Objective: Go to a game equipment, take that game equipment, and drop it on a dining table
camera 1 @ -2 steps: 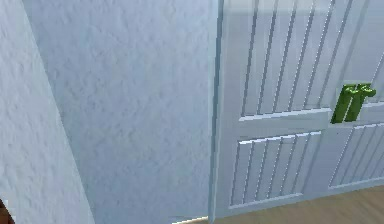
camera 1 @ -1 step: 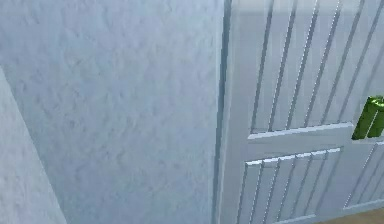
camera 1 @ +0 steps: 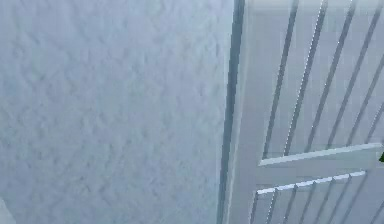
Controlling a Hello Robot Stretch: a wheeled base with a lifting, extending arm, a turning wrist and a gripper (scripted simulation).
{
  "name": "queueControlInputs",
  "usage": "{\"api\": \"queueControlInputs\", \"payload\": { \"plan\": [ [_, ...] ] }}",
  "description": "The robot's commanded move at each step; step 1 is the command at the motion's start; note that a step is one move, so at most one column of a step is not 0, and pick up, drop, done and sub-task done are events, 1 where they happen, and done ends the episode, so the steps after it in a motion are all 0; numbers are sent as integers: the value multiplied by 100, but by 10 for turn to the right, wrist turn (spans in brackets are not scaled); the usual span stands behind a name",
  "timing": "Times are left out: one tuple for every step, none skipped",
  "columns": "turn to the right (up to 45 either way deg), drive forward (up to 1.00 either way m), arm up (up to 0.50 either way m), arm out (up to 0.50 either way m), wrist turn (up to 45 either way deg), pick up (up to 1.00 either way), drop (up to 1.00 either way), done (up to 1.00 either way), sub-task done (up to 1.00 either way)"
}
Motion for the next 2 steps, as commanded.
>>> {"api": "queueControlInputs", "payload": {
  "plan": [
    [450,0,0,0,0,0,0,0,0],
    [450,0,0,0,0,0,0,0,0]
  ]
}}
